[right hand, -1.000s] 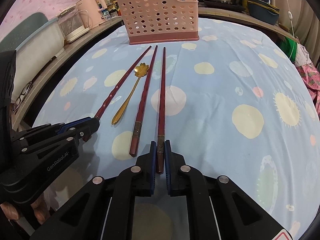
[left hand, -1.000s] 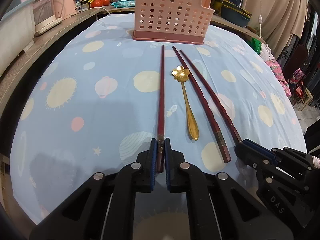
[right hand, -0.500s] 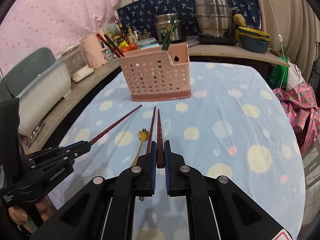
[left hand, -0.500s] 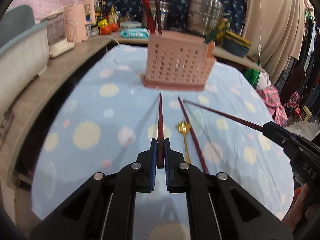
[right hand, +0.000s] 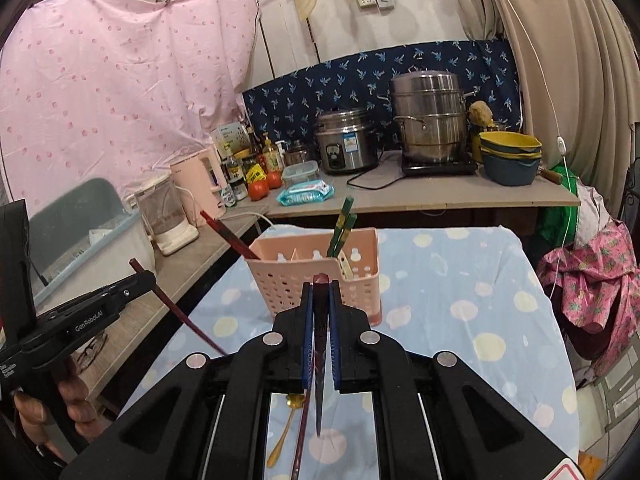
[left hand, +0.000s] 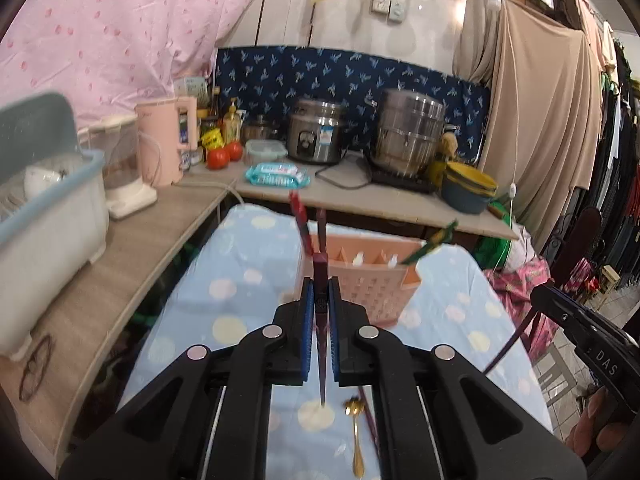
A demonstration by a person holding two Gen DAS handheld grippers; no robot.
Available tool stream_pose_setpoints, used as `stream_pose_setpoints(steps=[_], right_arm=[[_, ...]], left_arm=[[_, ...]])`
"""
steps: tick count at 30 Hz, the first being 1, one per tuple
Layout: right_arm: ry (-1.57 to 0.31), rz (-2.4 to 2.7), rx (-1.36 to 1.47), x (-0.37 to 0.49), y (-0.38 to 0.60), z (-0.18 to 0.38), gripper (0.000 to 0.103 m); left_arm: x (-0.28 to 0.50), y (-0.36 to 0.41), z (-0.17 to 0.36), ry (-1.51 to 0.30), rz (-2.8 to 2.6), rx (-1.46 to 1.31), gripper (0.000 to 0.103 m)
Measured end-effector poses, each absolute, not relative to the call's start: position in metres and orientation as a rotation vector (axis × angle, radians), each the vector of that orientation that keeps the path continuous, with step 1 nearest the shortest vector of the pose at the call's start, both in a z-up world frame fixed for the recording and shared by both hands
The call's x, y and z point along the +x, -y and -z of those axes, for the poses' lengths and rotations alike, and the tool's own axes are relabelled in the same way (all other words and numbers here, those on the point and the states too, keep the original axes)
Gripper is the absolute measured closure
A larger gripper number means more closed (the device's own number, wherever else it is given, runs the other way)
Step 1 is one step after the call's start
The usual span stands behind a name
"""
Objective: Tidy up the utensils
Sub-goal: 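Lift and carry both dark red chopsticks to the pink holder, then open the left tool into the holder while the right tool releases its chopstick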
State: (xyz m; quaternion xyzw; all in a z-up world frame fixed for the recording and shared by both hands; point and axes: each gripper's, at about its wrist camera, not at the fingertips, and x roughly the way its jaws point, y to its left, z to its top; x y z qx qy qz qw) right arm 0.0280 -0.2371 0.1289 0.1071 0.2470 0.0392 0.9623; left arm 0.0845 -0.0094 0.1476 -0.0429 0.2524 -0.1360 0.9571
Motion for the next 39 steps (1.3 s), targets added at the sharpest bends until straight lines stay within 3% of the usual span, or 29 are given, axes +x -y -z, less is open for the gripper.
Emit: stream_pose_setpoints(steps=[12,19,39], right_arm=[[-0.303,-0.111,0.257,0.071,0.253,-0.217,0.096],[-0.234,-0.09,0.259,0.119,0.252,-0.253,0.096],[-0.442,-0.052,0.231,0.208,0.244,-0.176,0.096]], left_arm=[[0.117,0.03,-0.242,-0.326,0.309,-0.111,0.096],[0.153,0.044,-0.266,-0.266,0.287,-0.089,0.096],[0.213,0.054,-0.204,-0.391,0.231,-0.054,0.096]])
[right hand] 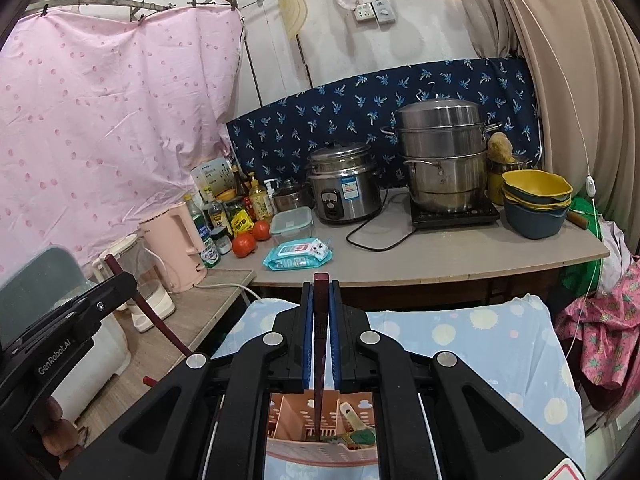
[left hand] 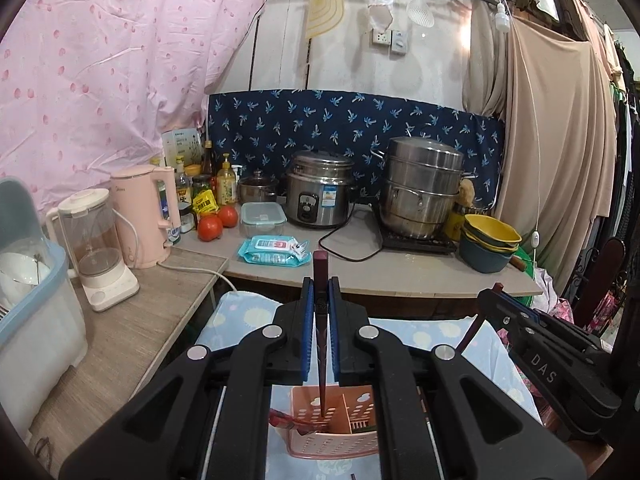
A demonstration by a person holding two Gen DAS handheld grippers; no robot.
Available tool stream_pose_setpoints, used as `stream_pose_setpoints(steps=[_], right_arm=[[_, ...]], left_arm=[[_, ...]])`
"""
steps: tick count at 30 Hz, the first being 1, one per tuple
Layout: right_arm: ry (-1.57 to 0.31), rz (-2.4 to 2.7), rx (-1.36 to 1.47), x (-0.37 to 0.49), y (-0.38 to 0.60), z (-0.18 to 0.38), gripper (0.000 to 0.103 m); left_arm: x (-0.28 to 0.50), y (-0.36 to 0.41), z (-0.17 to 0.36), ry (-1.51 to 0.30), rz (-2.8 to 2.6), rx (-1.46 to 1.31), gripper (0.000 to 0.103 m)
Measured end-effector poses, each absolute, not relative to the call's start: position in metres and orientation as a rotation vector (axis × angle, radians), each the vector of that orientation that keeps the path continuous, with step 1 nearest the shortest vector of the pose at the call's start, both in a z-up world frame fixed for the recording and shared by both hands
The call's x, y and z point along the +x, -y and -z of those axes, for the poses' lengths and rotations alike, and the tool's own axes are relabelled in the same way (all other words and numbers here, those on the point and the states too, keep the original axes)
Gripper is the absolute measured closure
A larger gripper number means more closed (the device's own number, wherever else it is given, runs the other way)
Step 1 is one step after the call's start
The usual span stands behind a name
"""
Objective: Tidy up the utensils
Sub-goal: 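Open the left tool into the holder while the right tool releases its chopstick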
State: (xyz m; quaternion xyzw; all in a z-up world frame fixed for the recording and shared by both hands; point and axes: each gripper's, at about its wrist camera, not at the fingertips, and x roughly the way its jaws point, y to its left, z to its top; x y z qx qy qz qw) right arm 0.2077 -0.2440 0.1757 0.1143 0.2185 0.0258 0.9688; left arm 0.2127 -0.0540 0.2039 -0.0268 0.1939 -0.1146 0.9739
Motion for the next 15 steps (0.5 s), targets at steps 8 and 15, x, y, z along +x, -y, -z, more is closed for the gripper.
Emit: stream_pose_setpoints(steps=[8,15], right_arm=[[-0.459,-0.047,0.223,0.205,0.241,-0.168,0.078],[-0.449,-0.052,0.209,0.188,0.239,-0.169,0.078]], left_arm=[[0.213,0.055,-0.194,-0.419,0.21,-0.057,0.095],[0.204,0.055,-0.19,-0.42,0.203,-0.044,0.094]])
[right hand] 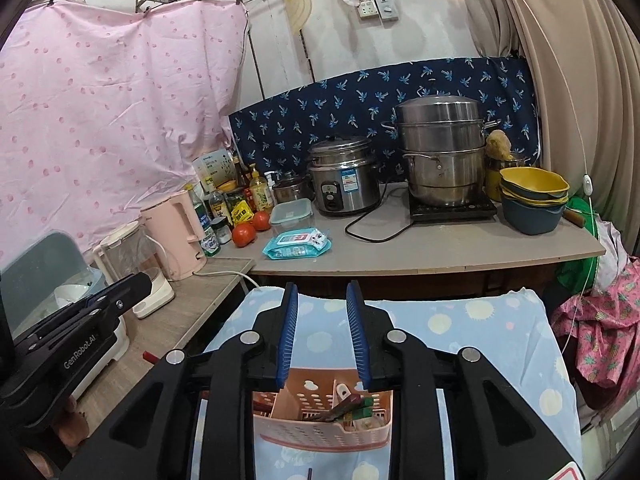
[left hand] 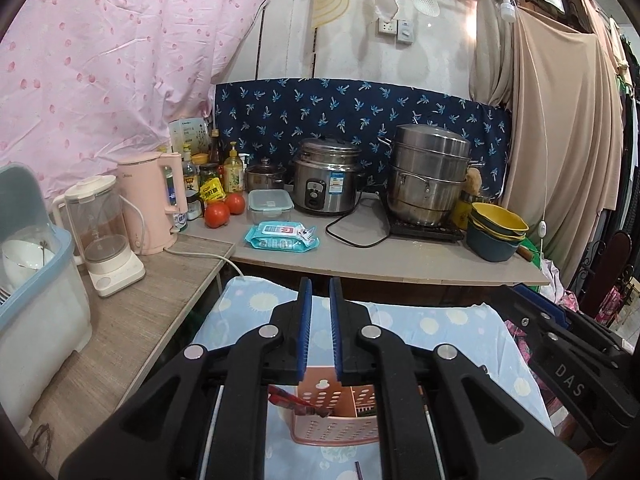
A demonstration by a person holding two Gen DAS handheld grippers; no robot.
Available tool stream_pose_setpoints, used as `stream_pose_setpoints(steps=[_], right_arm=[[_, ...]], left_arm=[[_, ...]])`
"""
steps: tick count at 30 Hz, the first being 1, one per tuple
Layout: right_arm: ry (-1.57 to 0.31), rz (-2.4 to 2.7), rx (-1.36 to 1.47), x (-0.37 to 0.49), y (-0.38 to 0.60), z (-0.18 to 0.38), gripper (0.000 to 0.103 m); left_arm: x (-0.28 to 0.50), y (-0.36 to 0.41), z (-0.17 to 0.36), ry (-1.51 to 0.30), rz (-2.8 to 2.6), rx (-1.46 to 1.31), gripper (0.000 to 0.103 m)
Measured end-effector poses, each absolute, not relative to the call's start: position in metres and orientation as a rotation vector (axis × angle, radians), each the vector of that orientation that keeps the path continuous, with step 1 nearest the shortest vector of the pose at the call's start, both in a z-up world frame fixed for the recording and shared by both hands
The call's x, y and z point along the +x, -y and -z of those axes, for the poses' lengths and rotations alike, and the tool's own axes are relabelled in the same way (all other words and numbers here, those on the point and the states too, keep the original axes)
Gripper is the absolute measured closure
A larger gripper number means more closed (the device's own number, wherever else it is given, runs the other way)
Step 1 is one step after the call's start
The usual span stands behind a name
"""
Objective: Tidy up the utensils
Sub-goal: 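Open the left tool into the holder while the right tool releases its chopstick, then move both tools back to the last dark red chopstick and gold spoon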
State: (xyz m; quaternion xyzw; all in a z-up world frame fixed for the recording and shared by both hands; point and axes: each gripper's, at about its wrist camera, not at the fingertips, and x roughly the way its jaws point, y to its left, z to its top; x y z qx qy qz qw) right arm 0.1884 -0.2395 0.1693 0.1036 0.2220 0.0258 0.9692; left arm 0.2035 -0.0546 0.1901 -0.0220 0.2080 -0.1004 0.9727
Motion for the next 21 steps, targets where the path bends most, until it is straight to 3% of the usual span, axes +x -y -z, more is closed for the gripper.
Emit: stream_pose_setpoints(steps=[21], right_arm=[[-0.488,-0.067,0.142,0.125,0.215,-0.137,0.078]], left_arm=[[0.161,0.05,-0.157,-0.467,0.204,-0.007,0.094]])
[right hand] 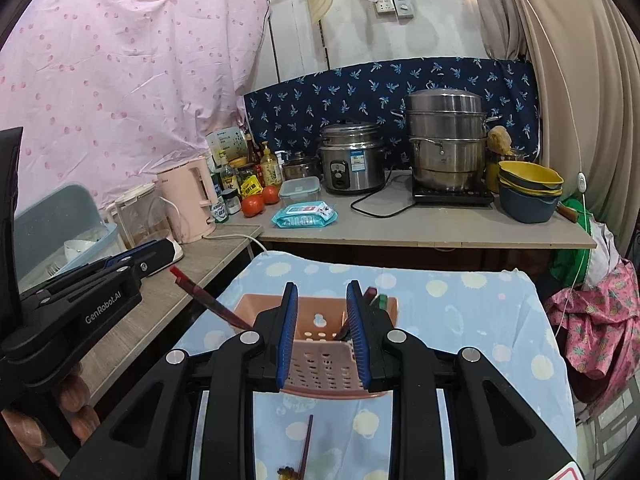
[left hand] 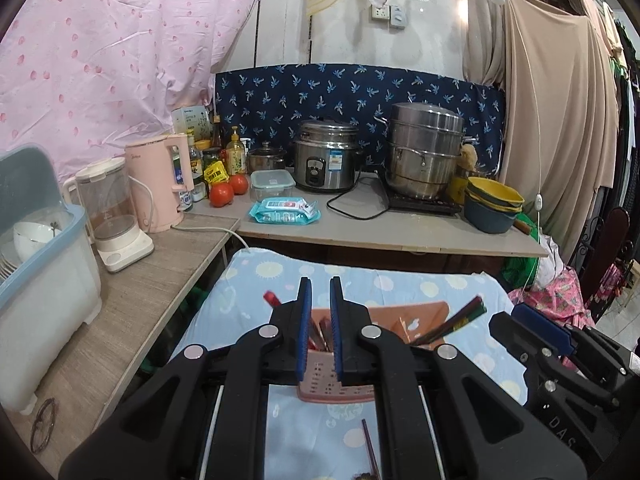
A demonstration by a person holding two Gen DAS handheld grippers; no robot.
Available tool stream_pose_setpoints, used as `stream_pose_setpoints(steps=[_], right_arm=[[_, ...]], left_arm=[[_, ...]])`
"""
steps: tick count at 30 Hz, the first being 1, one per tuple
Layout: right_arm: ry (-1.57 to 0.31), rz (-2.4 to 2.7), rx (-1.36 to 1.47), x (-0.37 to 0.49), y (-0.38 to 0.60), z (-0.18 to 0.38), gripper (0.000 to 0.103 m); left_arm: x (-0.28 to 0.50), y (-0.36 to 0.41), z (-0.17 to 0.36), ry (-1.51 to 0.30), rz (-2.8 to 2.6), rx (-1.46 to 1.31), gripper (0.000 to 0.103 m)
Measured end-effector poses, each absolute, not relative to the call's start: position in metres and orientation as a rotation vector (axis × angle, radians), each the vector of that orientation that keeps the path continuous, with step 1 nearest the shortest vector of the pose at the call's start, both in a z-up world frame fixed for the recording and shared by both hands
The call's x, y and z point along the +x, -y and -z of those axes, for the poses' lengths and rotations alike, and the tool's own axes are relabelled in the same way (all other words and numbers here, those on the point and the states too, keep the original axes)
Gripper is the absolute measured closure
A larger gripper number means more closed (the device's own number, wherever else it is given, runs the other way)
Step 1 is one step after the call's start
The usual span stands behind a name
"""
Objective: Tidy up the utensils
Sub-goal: 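Move both tools back to the last dark red chopstick and gold spoon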
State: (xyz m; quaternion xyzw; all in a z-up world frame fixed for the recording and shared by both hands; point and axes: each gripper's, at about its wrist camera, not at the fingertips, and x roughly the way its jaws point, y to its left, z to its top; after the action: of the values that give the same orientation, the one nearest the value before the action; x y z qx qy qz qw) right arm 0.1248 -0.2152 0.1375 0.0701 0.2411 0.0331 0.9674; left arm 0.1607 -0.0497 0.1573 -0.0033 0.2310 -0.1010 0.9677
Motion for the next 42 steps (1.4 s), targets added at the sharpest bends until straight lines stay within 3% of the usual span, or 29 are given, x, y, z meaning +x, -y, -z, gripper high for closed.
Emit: stream_pose_setpoints(steps=[42], right_arm=[[-0.945,-0.139,0.122,-0.005,0.161,0.058,0.078]], left_arm=[[0.071,0.021,0.039,-0.879,0.177,0.031,0.094]])
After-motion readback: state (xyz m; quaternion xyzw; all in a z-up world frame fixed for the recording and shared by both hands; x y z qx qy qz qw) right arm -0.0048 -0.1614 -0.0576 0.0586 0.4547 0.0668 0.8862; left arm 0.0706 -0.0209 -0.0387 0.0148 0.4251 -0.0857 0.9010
